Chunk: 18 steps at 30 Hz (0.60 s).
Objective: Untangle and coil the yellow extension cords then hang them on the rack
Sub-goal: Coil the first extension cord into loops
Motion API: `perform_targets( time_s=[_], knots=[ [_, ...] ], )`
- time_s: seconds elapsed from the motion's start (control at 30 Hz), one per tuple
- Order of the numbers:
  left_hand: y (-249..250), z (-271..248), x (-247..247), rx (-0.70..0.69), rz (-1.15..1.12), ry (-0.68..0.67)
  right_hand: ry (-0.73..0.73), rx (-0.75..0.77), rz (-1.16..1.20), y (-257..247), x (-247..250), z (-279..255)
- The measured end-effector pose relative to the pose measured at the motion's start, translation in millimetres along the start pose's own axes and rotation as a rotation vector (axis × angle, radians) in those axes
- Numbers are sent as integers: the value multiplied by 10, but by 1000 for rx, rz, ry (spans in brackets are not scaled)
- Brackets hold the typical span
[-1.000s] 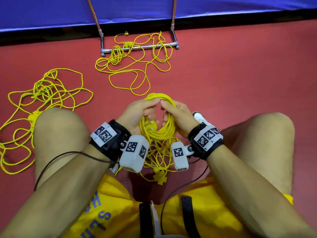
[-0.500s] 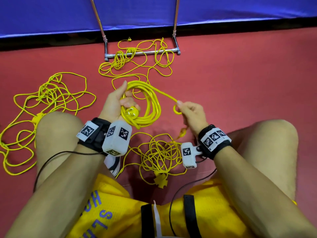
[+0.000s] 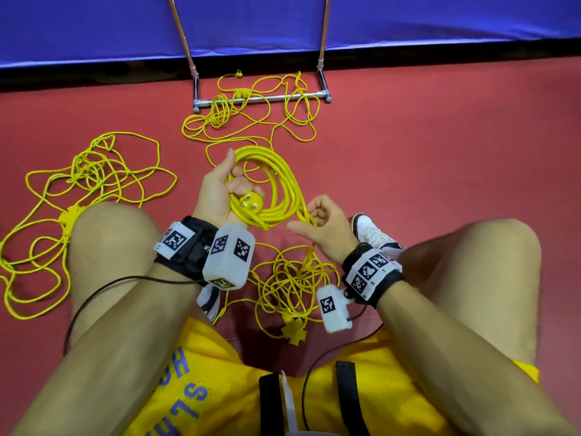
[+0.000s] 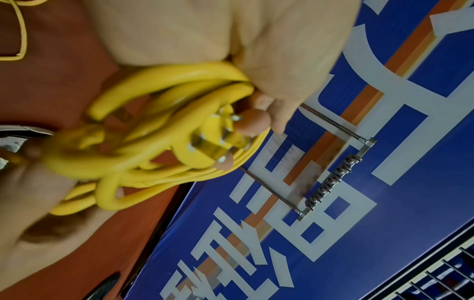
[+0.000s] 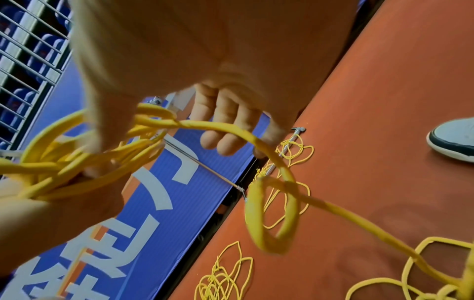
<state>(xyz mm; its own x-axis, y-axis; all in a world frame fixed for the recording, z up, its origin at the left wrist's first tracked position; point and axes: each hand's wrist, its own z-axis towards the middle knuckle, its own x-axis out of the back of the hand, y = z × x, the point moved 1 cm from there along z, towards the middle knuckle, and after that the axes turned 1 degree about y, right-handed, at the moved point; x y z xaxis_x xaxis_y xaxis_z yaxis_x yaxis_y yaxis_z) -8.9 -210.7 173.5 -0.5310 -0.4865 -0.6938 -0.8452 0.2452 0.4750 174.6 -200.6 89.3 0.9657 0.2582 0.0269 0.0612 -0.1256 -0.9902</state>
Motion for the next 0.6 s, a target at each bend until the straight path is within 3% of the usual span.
perform_targets(
  time_s=[0.1,0.17,0.3,0.4,0.5,0.6],
  knots=[
    [-13,11,0,3,1,-11,145,35,-15,18,-52,-5],
    [-23,21,-2,-8,6,-7,163,-10,91,-4,-53,12],
    [-74,65,-23,-101,47,52,95,-335,515,-61,-39,69],
    [-120,145,5,-158,49,91,98,-508,615,-86,-58,58],
    [-118,216,56,-199,0,115,167,-523,351,-56,-26,99],
    [-8,228,67,-289,-49,184,256,-276,-56,25,44,88]
  ],
)
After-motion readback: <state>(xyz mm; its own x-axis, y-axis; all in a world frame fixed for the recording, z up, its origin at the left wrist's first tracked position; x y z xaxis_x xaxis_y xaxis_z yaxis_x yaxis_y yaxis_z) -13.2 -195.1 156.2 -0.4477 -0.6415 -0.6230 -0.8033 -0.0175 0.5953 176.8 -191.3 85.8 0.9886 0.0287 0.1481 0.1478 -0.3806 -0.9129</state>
